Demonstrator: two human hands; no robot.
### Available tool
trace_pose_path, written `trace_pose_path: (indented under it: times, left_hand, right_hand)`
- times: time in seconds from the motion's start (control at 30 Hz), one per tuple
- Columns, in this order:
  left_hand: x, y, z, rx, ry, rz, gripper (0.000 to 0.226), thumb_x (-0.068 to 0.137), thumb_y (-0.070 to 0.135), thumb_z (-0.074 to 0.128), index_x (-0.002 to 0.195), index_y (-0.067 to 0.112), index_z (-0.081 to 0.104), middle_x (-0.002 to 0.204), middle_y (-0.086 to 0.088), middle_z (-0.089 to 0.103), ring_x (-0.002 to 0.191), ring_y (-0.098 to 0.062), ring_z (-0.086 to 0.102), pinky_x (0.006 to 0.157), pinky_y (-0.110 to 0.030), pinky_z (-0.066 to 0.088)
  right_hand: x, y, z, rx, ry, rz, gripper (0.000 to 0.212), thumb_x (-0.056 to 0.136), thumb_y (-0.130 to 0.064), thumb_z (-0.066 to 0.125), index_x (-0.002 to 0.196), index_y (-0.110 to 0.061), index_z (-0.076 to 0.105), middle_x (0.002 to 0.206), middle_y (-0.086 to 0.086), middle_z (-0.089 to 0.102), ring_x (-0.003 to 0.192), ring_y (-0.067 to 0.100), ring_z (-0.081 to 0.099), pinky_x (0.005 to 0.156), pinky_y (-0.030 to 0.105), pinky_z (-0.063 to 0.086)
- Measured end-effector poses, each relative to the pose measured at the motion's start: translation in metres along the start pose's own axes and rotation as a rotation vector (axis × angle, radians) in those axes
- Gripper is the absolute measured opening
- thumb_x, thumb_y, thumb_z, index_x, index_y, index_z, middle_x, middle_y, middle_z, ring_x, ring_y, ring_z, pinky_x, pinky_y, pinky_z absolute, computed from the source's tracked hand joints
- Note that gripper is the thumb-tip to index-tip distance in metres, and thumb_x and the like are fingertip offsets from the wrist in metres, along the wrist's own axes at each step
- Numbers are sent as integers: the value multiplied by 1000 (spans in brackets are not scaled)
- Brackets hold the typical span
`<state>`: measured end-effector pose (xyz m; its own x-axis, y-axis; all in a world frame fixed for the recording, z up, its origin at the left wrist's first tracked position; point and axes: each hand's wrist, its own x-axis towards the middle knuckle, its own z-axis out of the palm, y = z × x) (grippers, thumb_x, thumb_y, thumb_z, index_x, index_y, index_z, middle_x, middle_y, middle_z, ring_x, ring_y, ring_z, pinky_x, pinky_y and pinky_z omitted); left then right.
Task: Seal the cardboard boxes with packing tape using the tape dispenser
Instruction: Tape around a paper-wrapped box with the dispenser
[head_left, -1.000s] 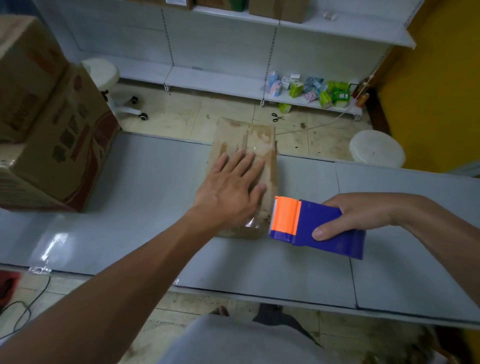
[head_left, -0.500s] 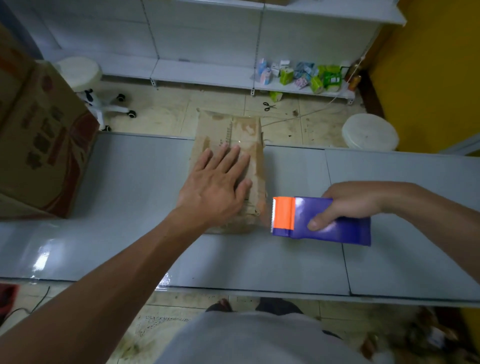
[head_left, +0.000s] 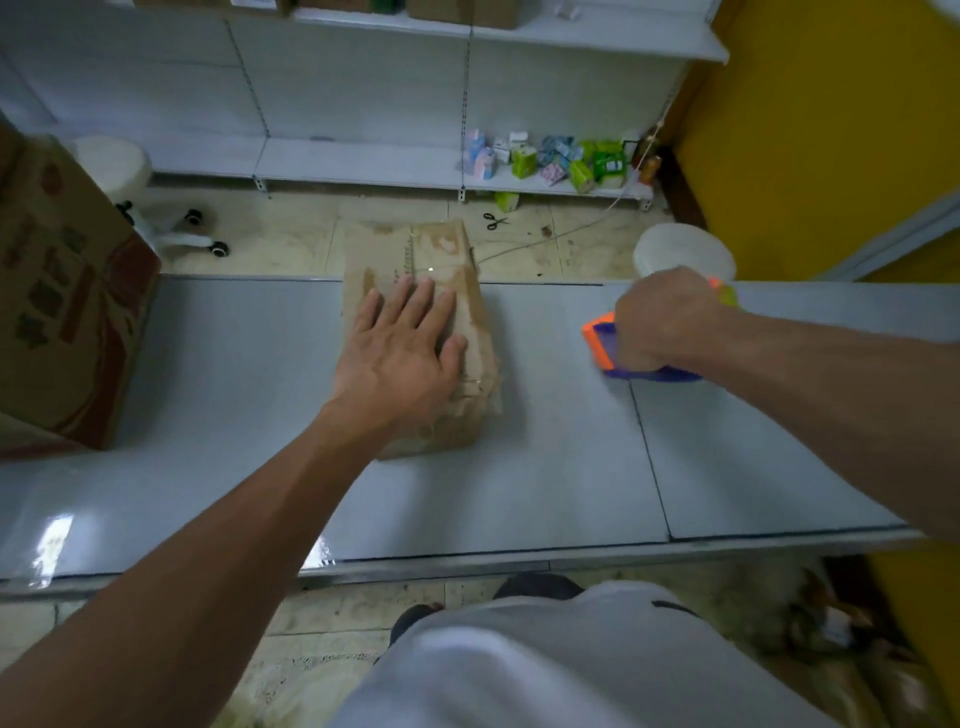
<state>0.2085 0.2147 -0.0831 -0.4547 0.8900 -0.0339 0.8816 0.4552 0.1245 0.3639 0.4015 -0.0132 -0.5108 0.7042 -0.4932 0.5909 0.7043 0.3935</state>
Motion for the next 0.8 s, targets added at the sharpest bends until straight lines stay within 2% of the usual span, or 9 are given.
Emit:
trace_pose_path:
  times: [0.03, 0.1, 0.17, 0.27, 0.37, 0.53, 0.63, 0.7, 0.8]
  left_hand:
    - [-3, -2, -1, -6, 13, -16, 60, 102, 46, 12, 157, 23, 4, 165, 0, -1, 151, -16, -7, 122, -39, -6]
    - [-4, -1, 0, -6, 12, -16, 60, 102, 44, 14, 157, 21, 6, 165, -1, 0, 151, -18, -5, 122, -41, -5]
    - [2, 3, -1, -8, 0, 1, 61, 102, 44, 14, 157, 20, 8, 165, -3, 2, 151, -19, -3, 122, -43, -3]
    - [6, 3, -4, -23, -7, 9, 61, 102, 45, 16, 157, 20, 9, 165, -4, 4, 151, -19, -3, 122, -43, -2]
    - [0, 3, -6, -46, 21, -1, 60, 102, 45, 18, 157, 21, 11, 165, -2, 5, 151, -18, -3, 122, -41, -3]
    - [-2, -2, -6, -151, 95, 0, 56, 103, 47, 25, 154, 24, 24, 163, 4, 17, 151, -13, 4, 122, -35, -1]
    - [-3, -1, -10, -370, 202, 13, 48, 103, 42, 37, 146, 23, 43, 156, 4, 35, 147, -12, 21, 117, -26, 7]
    - [-4, -1, -18, -584, 246, -21, 42, 102, 38, 44, 141, 22, 51, 152, 6, 42, 142, -9, 29, 113, -22, 15]
    - [-10, -7, -29, -666, 312, 10, 38, 101, 35, 49, 136, 23, 56, 147, 10, 47, 138, -4, 34, 115, -27, 26]
  right_hand:
    - [3, 13, 10, 61, -12, 81, 42, 79, -54, 63, 95, -15, 62, 77, 3, 52, 75, 21, 55, 69, 29, 42]
    - [3, 25, 35, 361, -73, 167, 53, 73, -65, 67, 84, -13, 60, 80, 5, 57, 74, 21, 56, 62, 29, 39]
    - [-1, 11, 61, 503, 38, 136, 58, 73, -71, 62, 79, -14, 57, 81, 4, 61, 73, 21, 57, 58, 29, 37]
    - [-7, -30, 100, 507, 269, 41, 58, 80, -71, 53, 93, -15, 56, 93, 3, 63, 88, 28, 62, 68, 31, 41]
    - [-5, -54, 123, 546, 375, 24, 57, 83, -68, 52, 100, -14, 53, 98, 7, 63, 94, 31, 61, 69, 33, 38]
    - [-2, -70, 146, 505, 407, 17, 64, 85, -65, 52, 118, -11, 46, 102, 12, 68, 94, 32, 64, 65, 32, 32]
    - [-1, -68, 147, 491, 498, 2, 61, 83, -63, 57, 113, -10, 51, 103, 10, 66, 95, 31, 62, 66, 31, 34]
    - [1, -66, 148, 506, 496, -37, 62, 81, -64, 58, 110, -9, 53, 107, 10, 62, 99, 29, 58, 70, 32, 37]
    - [2, -60, 147, 490, 467, -62, 64, 80, -67, 56, 108, -9, 57, 114, 10, 59, 106, 30, 53, 82, 34, 42]
